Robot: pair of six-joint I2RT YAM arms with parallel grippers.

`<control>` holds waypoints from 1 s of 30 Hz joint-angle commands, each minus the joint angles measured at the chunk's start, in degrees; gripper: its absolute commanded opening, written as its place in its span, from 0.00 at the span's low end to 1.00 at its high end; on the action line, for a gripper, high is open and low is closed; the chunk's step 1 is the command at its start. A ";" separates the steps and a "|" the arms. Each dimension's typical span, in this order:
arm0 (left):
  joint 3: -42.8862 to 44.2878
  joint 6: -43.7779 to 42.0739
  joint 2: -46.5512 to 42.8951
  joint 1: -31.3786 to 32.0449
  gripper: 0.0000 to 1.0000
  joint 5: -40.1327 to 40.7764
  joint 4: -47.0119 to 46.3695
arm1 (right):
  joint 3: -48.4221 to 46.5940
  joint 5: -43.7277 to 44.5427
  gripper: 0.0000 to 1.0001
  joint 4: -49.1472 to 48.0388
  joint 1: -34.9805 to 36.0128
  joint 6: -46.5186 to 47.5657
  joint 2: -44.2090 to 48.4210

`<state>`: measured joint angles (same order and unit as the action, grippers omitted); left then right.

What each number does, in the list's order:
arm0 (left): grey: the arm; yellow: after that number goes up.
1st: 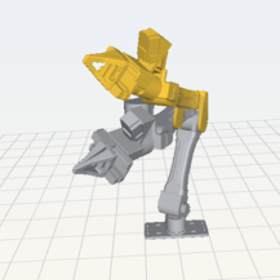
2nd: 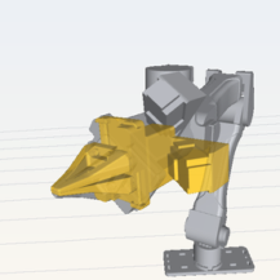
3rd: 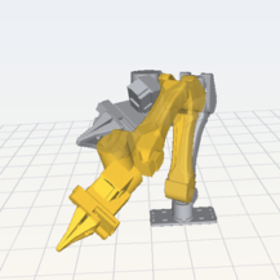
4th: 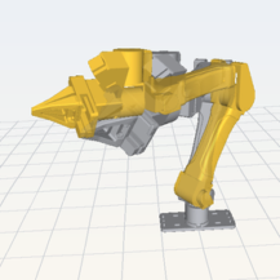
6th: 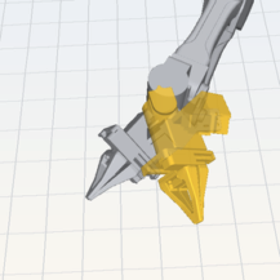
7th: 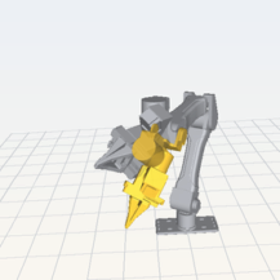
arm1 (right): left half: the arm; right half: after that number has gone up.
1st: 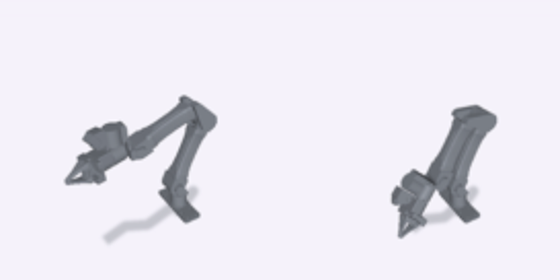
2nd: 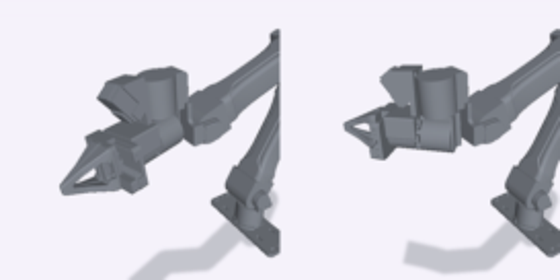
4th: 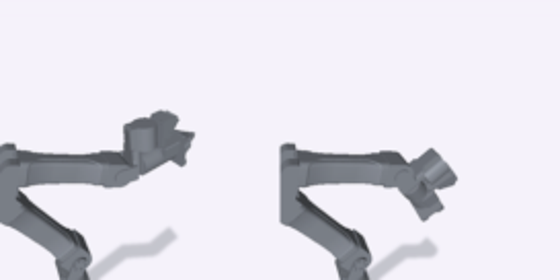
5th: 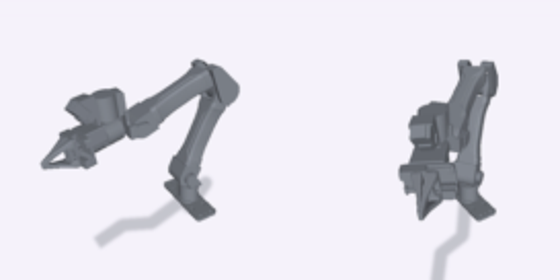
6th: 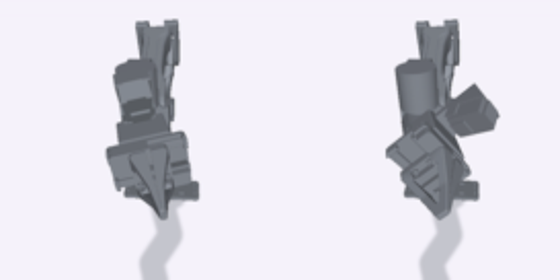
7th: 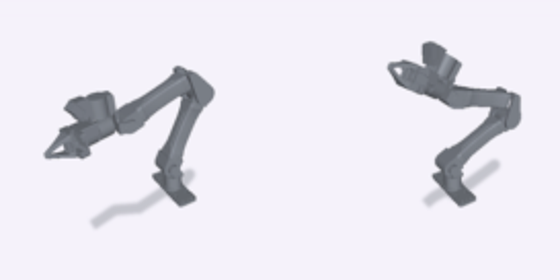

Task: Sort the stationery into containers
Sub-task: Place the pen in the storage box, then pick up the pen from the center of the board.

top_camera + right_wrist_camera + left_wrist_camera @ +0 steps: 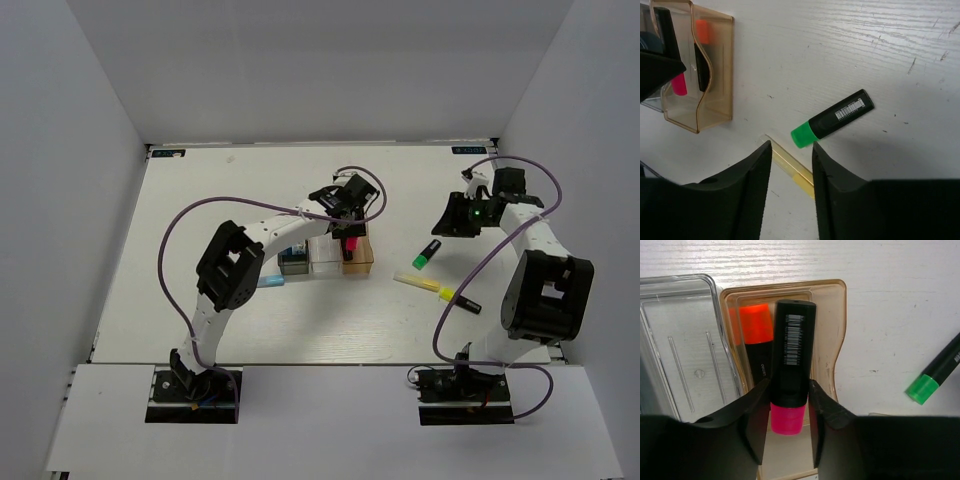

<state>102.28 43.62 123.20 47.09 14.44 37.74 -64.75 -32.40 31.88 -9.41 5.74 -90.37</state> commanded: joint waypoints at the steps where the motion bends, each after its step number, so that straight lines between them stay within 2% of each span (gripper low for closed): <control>1: 1.17 0.51 -1.56 -0.16 0.52 0.77 0.41 | -3.28 -1.26 0.44 3.36 0.01 -1.78 -1.82; 5: 1.96 -0.98 -2.52 -0.16 0.70 -0.28 0.41 | -4.50 3.74 0.50 4.59 0.27 -4.06 -4.28; 10: 0.91 -2.30 -6.65 0.98 0.73 -1.17 -0.64 | -7.06 12.69 0.50 8.38 1.67 -10.12 -7.80; 13: -2.78 -5.38 -13.83 2.47 0.74 0.24 -2.49 | -5.21 18.86 0.50 6.62 3.60 -12.77 -7.37; 14: -5.83 -7.73 -15.51 3.00 0.74 0.85 -2.75 | -4.95 19.82 0.50 6.62 4.57 -13.90 -7.54; 15: -7.08 -8.54 -20.58 3.79 0.80 1.90 -3.28 | -4.60 22.79 0.50 6.53 5.53 -14.43 -7.46; 16: -8.23 -9.07 -22.37 3.97 0.83 2.35 -4.68 | -4.68 24.04 0.50 6.27 6.15 -15.48 -7.63; 17: -13.11 -11.34 -24.47 4.32 0.87 3.48 -4.25 | -4.60 25.01 0.52 5.92 7.20 -16.36 -8.15; 18: -14.99 -12.14 -26.32 4.67 0.93 4.45 -4.42 | -4.77 26.15 0.52 5.74 7.91 -16.89 -8.51; 19: -18.57 -13.37 -32.87 4.68 0.95 4.89 -4.77 | -4.86 26.86 0.52 5.39 8.35 -17.86 -8.94; 21: -24.22 -14.78 -39.65 4.77 1.00 8.30 -5.13 | -6.87 27.92 0.55 5.21 9.23 -20.05 -11.21; 26: -40.62 -16.81 -58.73 1.26 1.00 10.70 -1.62 | -10.57 32.14 0.55 8.99 12.31 -23.40 -16.77; 28: -43.55 -16.28 -61.65 -2.07 1.00 10.17 -0.04 | -10.48 32.14 0.55 9.17 13.01 -24.37 -18.26; 29: -44.96 -16.02 -66.63 -2.96 1.00 9.91 0.67 | -10.66 32.14 0.55 8.82 13.19 -24.63 -18.44; 30: -48.89 -15.76 -68.34 -3.67 1.00 9.65 1.19 | -10.57 32.14 0.55 8.21 13.62 -25.07 -19.49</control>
<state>58.92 28.47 59.27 45.82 22.81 35.35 -73.34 -2.35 38.85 3.49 -16.29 -109.14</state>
